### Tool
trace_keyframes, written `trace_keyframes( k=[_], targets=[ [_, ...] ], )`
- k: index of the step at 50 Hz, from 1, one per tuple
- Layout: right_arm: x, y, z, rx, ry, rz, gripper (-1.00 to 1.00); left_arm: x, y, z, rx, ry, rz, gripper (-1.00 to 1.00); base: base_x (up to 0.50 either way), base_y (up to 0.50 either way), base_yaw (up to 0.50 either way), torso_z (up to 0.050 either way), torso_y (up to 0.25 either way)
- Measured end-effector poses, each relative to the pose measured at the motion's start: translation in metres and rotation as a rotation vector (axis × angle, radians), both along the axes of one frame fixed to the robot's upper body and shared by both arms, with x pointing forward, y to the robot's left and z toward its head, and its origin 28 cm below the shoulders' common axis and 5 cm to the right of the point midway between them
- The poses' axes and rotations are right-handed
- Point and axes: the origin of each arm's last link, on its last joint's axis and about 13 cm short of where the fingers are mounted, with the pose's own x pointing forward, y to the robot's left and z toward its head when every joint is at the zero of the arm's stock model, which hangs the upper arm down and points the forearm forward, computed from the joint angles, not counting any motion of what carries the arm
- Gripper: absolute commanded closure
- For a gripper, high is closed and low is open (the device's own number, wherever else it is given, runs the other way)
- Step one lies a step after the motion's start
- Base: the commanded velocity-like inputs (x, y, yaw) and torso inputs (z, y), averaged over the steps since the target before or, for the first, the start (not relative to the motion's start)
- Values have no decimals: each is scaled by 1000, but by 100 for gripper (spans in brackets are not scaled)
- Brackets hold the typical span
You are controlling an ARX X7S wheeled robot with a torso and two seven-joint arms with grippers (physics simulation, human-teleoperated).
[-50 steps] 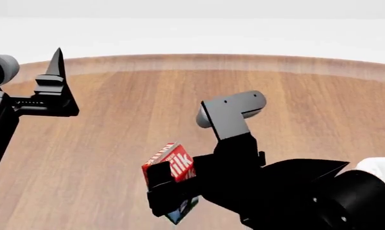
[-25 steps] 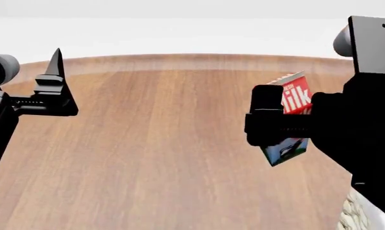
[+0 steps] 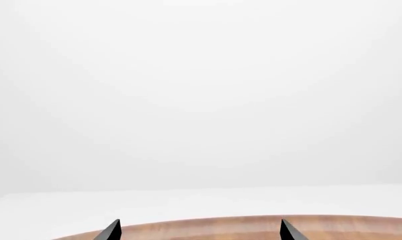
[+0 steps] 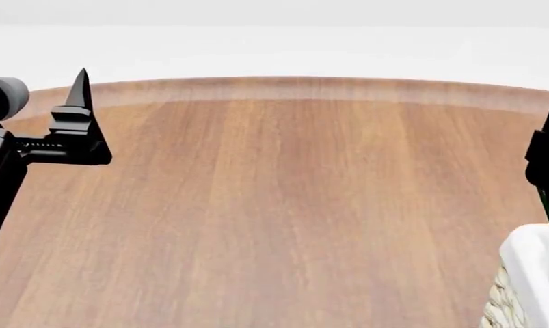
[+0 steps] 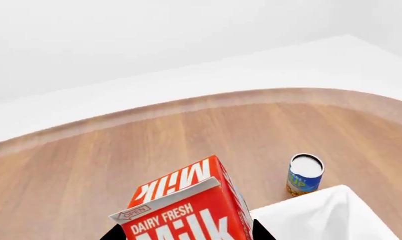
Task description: Pick the milk and place it in the basket.
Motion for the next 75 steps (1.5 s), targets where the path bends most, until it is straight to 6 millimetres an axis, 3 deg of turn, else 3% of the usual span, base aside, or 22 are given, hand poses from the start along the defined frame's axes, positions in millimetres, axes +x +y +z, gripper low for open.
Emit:
trace_keyframes(
  k=[29,52,75],
  targets=[
    [-28,-39,-22,21,38,-262,100,0,-1,-1,5,1,1,-100,0,0,0,0,1],
    [-27,-51,-40,15,51,-327,100,1,0,-3,12,4,5,-100,0,0,0,1,1],
    [-16,-65,-81,71,77,-356,100,3,0,-7,19,9,9,-100,0,0,0,0,1]
  ],
)
